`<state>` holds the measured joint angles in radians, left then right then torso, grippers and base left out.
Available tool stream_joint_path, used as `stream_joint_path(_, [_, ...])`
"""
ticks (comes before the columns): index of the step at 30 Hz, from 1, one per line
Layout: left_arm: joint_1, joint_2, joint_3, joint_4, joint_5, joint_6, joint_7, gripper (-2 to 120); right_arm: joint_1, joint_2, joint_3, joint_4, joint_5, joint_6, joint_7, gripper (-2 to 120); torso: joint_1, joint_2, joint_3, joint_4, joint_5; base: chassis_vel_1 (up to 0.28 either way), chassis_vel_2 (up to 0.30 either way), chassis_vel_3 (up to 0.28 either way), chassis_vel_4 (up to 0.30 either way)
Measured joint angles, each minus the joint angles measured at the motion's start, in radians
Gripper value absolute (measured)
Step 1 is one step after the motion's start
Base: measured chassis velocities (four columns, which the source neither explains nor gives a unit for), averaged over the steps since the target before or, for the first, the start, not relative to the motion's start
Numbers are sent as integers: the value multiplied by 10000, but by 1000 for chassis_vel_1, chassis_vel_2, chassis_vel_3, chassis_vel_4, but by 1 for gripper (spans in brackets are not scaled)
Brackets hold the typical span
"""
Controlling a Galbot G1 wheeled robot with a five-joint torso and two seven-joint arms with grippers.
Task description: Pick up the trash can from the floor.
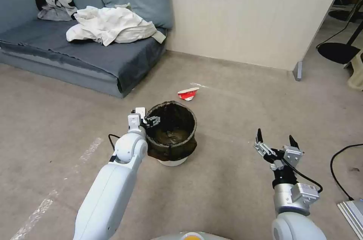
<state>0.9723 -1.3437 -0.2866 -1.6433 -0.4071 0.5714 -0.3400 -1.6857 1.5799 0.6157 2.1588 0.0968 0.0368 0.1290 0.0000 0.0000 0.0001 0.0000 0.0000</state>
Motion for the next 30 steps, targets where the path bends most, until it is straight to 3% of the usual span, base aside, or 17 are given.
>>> stream_joint_path(20, [119,44,322,566,-67,604,-366,100,-44,9,6,103,174,13,211,100,-1,1,-2,5,4,0,0,0,0])
stream_joint_path(30, [190,55,393,497,-199,600,-479,76,37,-12,-26,69,193,7,224,100,-2,1,-3,2,3,0,0,0,0])
